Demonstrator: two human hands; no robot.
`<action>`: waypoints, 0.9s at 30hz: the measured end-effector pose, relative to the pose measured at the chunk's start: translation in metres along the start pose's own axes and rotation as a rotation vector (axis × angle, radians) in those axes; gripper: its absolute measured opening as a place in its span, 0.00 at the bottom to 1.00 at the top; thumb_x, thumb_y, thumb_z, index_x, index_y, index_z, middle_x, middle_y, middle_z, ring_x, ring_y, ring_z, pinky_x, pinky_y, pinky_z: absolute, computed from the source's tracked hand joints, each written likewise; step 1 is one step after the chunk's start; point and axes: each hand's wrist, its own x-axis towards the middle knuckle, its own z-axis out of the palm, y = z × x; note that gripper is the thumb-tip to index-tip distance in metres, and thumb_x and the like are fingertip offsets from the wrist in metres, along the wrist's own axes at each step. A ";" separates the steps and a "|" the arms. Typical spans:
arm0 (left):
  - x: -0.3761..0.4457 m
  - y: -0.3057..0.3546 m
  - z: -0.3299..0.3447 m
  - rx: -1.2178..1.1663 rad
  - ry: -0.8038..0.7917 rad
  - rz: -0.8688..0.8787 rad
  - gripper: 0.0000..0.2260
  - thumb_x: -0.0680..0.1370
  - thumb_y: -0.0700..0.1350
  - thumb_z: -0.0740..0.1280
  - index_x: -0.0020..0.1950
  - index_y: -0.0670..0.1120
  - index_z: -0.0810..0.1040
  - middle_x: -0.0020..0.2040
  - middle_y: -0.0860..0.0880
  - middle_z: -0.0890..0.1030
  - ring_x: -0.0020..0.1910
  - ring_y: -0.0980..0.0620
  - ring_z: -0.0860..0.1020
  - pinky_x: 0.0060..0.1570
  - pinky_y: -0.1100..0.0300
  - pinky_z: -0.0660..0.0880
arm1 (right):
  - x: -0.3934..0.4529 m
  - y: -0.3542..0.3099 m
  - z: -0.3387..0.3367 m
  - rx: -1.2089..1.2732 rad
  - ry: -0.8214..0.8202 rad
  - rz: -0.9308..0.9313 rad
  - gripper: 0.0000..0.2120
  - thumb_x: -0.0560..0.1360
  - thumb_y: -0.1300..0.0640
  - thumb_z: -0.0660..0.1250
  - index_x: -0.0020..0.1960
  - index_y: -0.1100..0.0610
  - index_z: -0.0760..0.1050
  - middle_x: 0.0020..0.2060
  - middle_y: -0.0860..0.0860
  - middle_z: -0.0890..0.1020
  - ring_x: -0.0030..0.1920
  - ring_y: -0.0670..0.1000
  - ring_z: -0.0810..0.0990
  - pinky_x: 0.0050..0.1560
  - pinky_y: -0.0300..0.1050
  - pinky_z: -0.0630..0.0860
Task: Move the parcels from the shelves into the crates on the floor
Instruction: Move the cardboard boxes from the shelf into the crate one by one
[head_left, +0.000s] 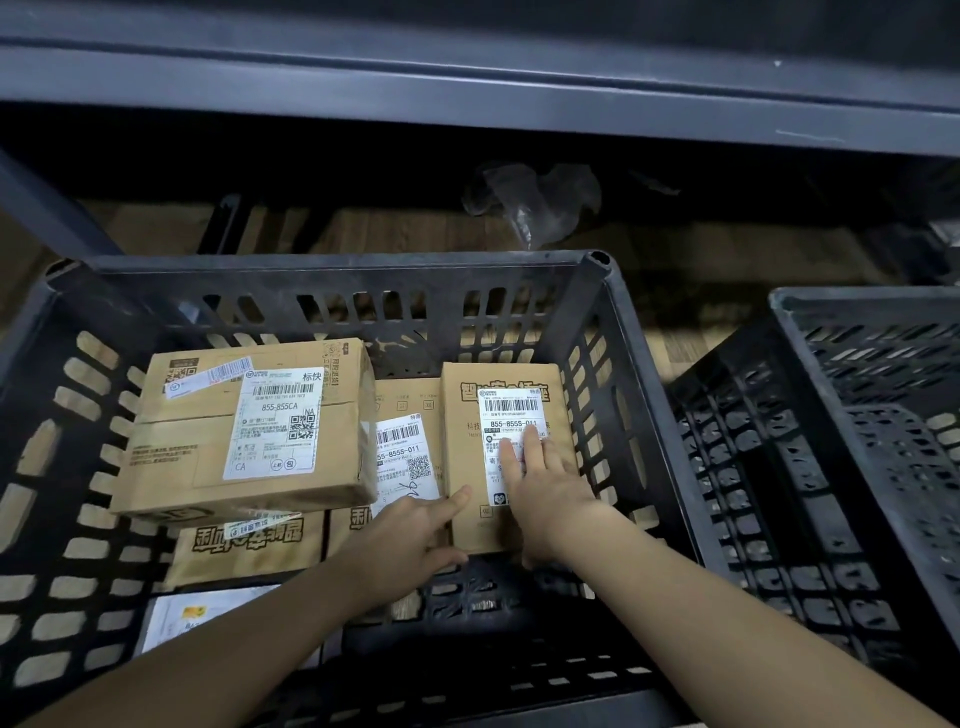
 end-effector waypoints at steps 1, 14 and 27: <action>-0.001 -0.003 0.003 -0.064 0.009 -0.019 0.33 0.74 0.56 0.68 0.75 0.57 0.57 0.44 0.49 0.78 0.49 0.53 0.77 0.52 0.58 0.75 | 0.000 -0.001 0.000 -0.019 0.010 -0.009 0.58 0.70 0.51 0.74 0.74 0.59 0.28 0.73 0.66 0.34 0.75 0.65 0.38 0.74 0.55 0.48; -0.008 -0.012 0.005 -0.157 0.002 0.023 0.32 0.74 0.59 0.62 0.76 0.55 0.55 0.56 0.44 0.80 0.54 0.49 0.79 0.55 0.51 0.77 | -0.010 -0.002 0.000 -0.180 0.092 -0.025 0.49 0.76 0.55 0.65 0.74 0.56 0.26 0.72 0.64 0.30 0.75 0.62 0.34 0.74 0.54 0.45; -0.015 -0.017 0.011 -0.192 0.067 0.040 0.30 0.74 0.63 0.57 0.75 0.63 0.53 0.44 0.54 0.81 0.51 0.52 0.79 0.55 0.48 0.77 | -0.023 -0.008 -0.001 -0.181 0.052 -0.015 0.45 0.78 0.54 0.62 0.73 0.61 0.27 0.71 0.67 0.29 0.73 0.64 0.32 0.74 0.55 0.45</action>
